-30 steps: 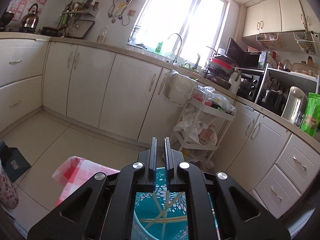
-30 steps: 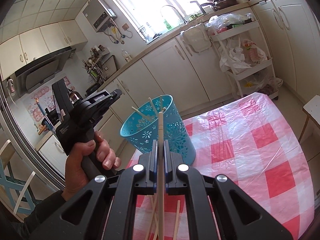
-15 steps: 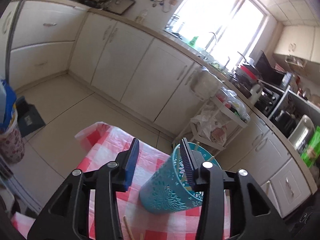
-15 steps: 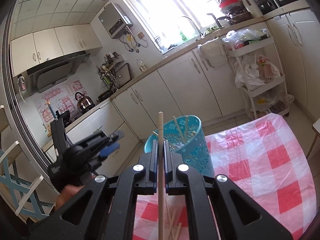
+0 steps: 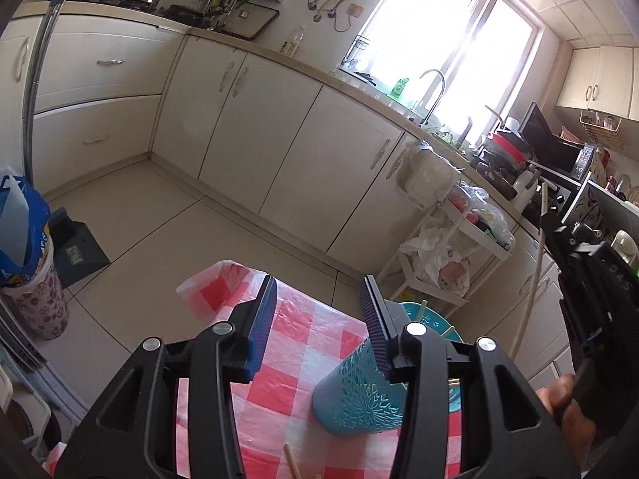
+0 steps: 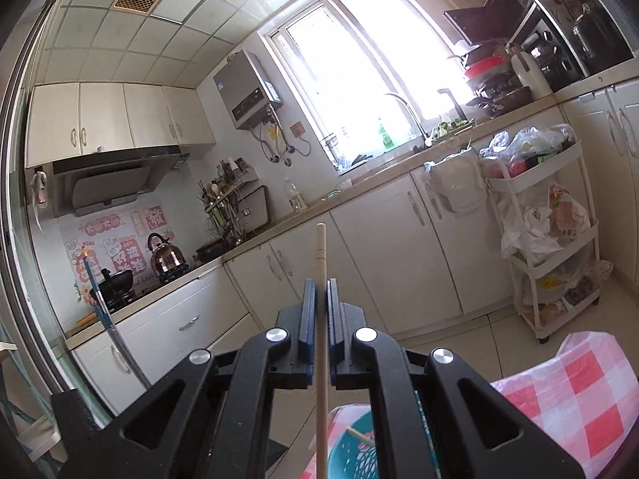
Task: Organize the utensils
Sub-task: 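Open the right gripper over the basket to drop its chopstick, then return both tools, then grasp a wooden chopstick with the left gripper while the right gripper grasps another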
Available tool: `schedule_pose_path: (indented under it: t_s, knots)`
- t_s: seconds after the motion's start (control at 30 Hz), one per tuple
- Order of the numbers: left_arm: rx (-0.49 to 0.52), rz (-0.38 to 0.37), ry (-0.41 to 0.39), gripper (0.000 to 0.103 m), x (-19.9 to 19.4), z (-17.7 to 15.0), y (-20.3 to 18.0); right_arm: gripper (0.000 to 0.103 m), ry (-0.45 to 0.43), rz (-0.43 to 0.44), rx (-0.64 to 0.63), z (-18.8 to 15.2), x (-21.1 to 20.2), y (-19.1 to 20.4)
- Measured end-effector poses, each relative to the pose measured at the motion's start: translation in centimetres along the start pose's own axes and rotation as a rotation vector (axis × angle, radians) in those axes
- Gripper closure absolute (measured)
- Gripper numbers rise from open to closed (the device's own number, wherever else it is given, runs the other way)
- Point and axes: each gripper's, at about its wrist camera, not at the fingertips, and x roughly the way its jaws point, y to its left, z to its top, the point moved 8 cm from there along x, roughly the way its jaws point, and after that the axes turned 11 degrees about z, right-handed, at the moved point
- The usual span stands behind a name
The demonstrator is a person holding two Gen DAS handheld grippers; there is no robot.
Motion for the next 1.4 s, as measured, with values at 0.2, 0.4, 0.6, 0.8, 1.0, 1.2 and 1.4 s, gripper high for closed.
schedule_pose_path:
  t_s: [0.2,0.4,0.6,0.8,1.0,1.2,1.4]
  knots:
    - [-0.008,0.001,0.012,0.063,0.1,0.1,0.4,0.097,0.033,-0.097,-0.002,-1.8,2.5,-2.7]
    - [0.001,-0.002,0.02,0.063,0.4,0.2,0.1,0.097,0.083,-0.123,-0.014,-3.4,2.7,-3.1]
    - [0.008,-0.01,0.032,0.062,0.5,-0.1,0.0,0.084,0.135,-0.116,-0.044,-4.8,1.9,-2.5]
    - [0.048,-0.006,0.045,0.052,0.4,-0.6,-0.7,0.071,0.174,-0.098,-0.043,-4.6,-3.1,-2.0]
    - [0.13,0.104,-0.034,0.016,-0.9,-0.1,-0.6,0.048,0.333,-0.14,-0.067,-8.5,-10.6,-1.9]
    - [0.303,0.21,0.034,0.01,-0.8,-2.9,0.3,0.047,0.601,-0.237,0.022,-17.3,-15.5,-5.0]
    - [0.415,0.231,0.292,0.01,-0.5,-10.9,2.8,0.047,0.779,-0.247,-0.013,-23.3,-16.1,-5.3]
